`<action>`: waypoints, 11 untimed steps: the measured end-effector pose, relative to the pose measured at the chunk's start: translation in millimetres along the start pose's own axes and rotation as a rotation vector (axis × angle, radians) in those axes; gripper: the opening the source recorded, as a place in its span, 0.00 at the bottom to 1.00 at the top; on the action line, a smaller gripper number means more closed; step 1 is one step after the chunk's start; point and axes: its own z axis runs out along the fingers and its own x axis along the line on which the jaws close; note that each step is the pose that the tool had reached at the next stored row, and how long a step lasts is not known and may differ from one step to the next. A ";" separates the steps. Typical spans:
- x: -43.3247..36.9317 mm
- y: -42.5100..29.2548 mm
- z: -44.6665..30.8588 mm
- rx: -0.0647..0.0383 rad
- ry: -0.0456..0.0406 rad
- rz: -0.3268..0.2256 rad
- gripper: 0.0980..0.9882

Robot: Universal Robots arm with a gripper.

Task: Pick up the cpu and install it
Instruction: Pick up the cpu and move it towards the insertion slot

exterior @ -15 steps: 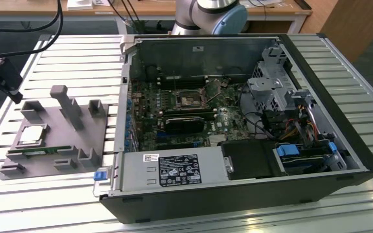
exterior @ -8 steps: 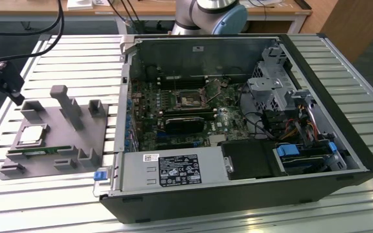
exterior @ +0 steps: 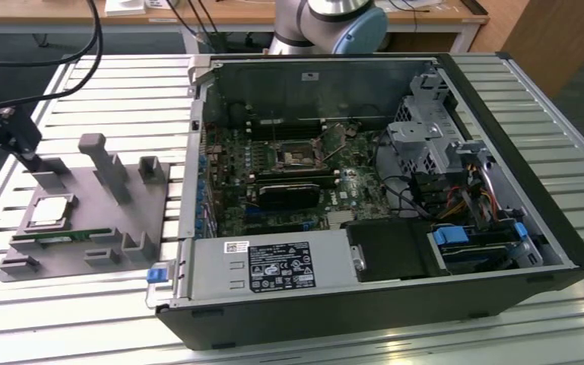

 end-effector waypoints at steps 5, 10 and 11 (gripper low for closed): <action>0.0 -2.8 8.9 0.000 -0.0001 0.000 0.74; -0.3 -5.2 13.9 -0.001 0.0006 -0.018 0.74; -0.3 -5.5 14.9 -0.001 0.0011 -0.023 0.74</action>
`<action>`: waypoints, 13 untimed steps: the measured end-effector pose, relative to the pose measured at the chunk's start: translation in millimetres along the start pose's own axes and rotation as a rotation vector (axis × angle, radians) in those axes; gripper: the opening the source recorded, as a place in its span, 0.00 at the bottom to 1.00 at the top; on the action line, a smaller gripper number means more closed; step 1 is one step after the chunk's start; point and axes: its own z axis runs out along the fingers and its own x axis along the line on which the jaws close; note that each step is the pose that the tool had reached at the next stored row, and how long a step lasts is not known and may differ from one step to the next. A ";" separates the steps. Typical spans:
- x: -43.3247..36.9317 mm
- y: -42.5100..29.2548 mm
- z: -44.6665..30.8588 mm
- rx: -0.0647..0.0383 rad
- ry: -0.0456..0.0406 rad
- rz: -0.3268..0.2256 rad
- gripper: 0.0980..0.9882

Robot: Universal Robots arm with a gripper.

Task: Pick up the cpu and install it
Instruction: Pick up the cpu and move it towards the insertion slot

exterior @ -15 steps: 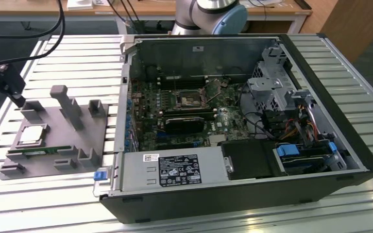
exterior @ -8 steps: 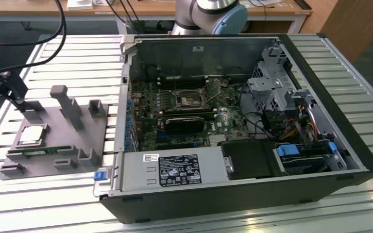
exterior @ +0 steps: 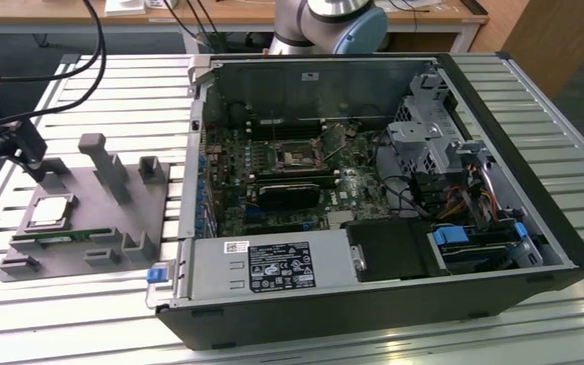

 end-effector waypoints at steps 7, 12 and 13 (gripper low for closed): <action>-0.2 -0.7 6.5 -0.001 0.0008 -0.004 0.74; -0.3 -2.2 11.5 -0.002 0.0011 -0.004 0.74; -0.3 -2.8 12.4 -0.002 0.0010 -0.004 0.74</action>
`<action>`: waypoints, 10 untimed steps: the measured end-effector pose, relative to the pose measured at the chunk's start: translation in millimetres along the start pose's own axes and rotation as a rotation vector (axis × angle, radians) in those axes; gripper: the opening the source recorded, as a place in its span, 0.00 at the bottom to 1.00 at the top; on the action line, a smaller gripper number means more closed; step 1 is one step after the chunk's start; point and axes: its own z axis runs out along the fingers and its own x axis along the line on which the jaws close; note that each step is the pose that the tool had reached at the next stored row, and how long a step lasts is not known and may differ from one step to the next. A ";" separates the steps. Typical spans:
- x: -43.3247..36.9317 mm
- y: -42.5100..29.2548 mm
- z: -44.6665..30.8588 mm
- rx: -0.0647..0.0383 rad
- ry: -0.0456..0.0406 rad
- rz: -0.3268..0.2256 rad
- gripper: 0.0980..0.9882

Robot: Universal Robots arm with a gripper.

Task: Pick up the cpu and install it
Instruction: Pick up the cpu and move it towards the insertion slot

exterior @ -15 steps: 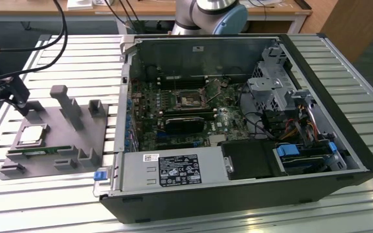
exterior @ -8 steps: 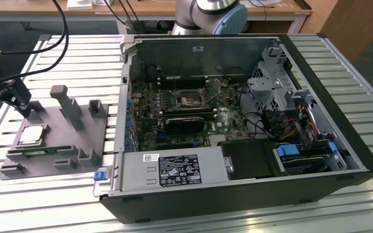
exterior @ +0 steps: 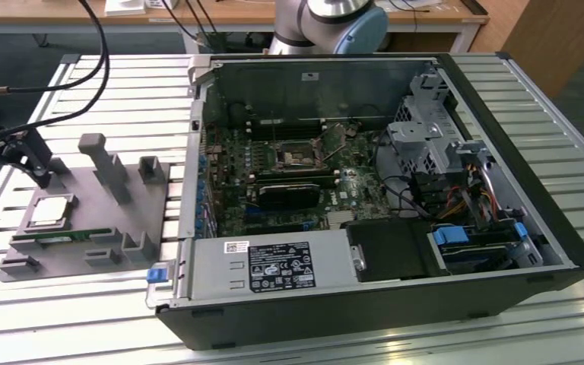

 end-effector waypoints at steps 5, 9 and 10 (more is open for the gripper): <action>0.0 -2.3 3.1 0.000 0.0000 0.000 0.74; -0.1 -3.5 3.4 0.000 0.0000 0.000 0.74; -0.1 -3.8 3.4 0.000 0.0000 0.000 0.74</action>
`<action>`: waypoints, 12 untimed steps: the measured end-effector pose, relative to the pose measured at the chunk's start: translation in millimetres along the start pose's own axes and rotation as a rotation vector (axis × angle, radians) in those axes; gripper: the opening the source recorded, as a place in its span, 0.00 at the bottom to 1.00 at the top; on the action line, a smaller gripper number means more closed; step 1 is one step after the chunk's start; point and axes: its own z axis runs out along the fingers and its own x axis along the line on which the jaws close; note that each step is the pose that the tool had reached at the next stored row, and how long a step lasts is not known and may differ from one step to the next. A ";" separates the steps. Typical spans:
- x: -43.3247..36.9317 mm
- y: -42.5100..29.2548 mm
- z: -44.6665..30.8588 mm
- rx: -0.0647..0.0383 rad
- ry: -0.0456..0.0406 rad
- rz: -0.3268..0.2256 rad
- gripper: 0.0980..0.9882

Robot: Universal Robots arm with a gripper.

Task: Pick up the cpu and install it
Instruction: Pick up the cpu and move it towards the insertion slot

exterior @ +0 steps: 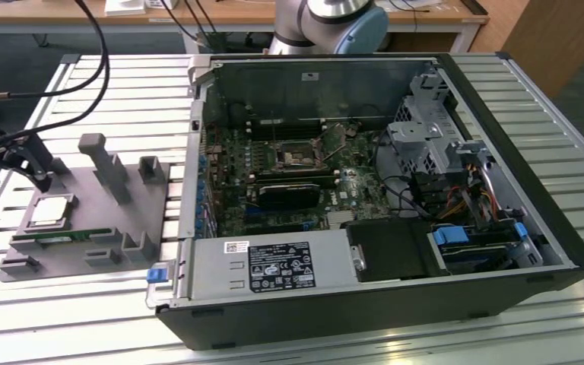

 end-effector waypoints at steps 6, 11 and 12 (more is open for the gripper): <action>-0.6 -1.2 1.3 0.000 0.0001 0.000 0.74; -3.4 -1.2 4.4 0.000 0.0000 0.000 0.74; -3.9 -1.2 5.1 0.000 0.0000 0.000 0.74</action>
